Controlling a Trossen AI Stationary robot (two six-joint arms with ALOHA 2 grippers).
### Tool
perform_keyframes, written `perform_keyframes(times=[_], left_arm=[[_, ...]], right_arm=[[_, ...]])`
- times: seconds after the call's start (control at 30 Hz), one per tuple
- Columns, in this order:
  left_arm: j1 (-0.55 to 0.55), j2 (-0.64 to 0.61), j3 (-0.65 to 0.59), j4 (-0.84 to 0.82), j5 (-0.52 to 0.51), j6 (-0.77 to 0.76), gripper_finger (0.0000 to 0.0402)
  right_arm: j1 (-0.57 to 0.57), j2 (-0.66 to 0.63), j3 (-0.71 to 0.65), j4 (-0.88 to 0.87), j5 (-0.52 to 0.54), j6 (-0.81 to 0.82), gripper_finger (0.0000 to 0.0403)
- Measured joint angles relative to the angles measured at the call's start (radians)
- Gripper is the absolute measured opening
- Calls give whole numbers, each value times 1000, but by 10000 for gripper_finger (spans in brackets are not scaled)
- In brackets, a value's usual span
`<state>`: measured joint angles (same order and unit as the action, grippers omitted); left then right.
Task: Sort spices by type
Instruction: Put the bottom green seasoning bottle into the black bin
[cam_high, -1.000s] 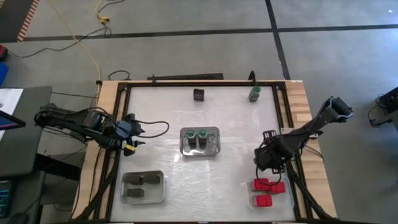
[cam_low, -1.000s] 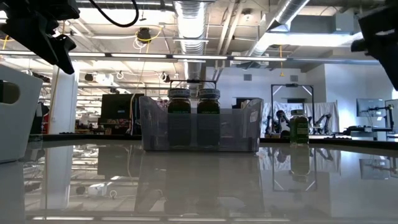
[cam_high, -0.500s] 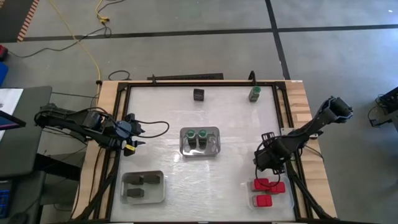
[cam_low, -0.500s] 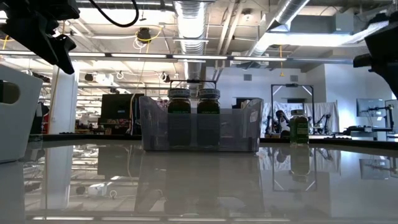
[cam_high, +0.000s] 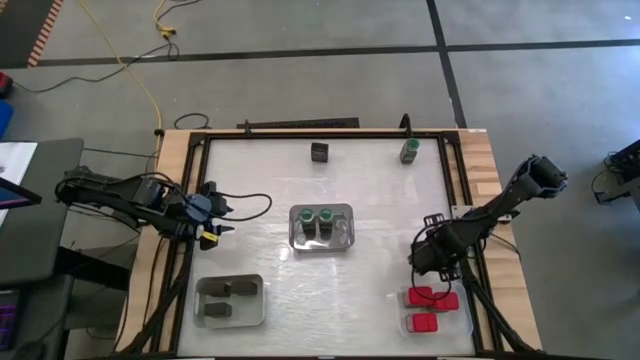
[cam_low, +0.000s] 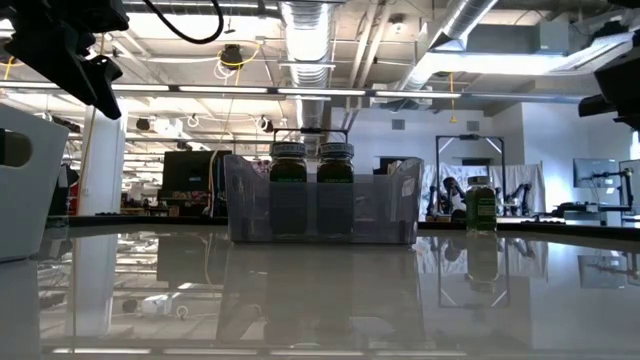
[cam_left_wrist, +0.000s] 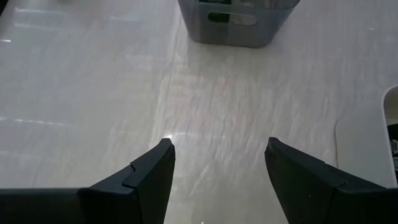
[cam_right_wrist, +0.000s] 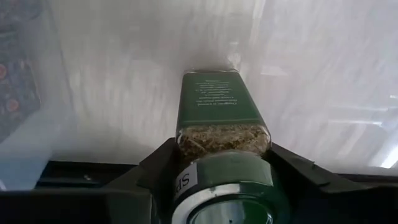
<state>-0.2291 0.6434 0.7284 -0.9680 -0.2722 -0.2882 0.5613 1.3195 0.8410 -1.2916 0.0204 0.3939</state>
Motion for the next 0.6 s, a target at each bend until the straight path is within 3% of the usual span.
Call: perform_keyframes(times=[0.3, 0.6], left_arm=[[0, 0, 0, 0, -6, 0, 240], [0, 0, 0, 0, -6, -4, 240]], right_arm=[[-69, -12, 144, -94, 0, 77, 219], [-246, -3, 505, -147, 46, 115, 219]])
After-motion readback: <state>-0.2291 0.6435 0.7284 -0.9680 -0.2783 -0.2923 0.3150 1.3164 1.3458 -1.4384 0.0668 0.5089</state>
